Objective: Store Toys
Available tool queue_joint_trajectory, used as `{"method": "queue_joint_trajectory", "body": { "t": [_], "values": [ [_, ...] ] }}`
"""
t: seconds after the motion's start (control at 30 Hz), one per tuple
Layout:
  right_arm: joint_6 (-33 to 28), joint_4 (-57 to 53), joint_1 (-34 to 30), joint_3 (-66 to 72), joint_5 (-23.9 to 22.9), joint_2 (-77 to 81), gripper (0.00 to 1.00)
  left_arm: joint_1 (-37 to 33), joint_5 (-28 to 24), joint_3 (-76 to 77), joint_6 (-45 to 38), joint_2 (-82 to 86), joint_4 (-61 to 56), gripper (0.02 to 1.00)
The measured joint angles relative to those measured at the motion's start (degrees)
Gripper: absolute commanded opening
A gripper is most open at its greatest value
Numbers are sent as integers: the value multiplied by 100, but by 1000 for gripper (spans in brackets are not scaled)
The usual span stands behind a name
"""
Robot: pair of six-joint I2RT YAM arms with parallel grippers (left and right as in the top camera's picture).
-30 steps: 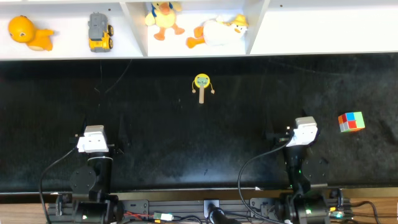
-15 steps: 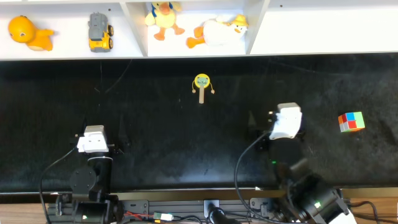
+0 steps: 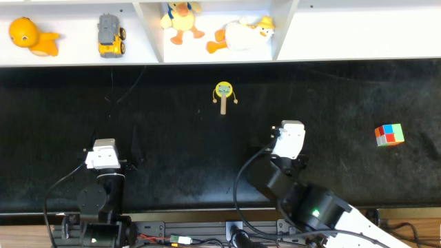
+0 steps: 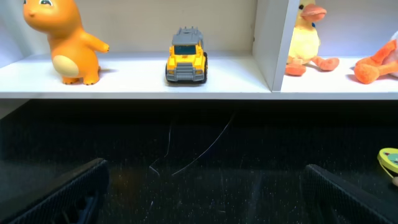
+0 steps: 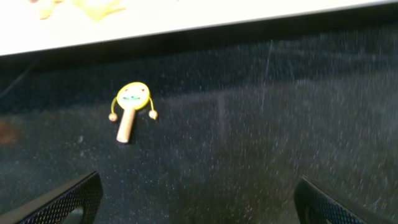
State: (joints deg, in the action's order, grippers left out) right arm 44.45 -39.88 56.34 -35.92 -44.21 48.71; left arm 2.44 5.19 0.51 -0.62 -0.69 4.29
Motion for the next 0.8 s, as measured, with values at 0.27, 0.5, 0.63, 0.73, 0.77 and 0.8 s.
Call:
{"method": "queue_joint_trajectory", "body": {
  "t": [0.27, 0.5, 0.63, 0.73, 0.77, 0.8],
  "values": [
    [546, -111, 2, -846, 232, 1130, 996, 0, -2, 0, 0, 0, 2, 998],
    [638, -382, 0, -1567, 673, 1989, 996, 0, 0, 0, 0, 0, 0, 998],
    [654, -463, -13, -1840, 896, 2452, 996, 0, -2, 0, 0, 0, 2, 998],
    [656, -476, -79, -1934, 1029, 2739, 996, 0, 0, 0, 0, 0, 2, 998],
    [658, -479, -114, -1965, 1075, 2813, 996, 0, -2, 0, 0, 0, 2, 998],
    [658, -474, -164, -2004, 1134, 2894, 993, 0, -2, 0, 0, 0, 2, 998]
  ]
}}
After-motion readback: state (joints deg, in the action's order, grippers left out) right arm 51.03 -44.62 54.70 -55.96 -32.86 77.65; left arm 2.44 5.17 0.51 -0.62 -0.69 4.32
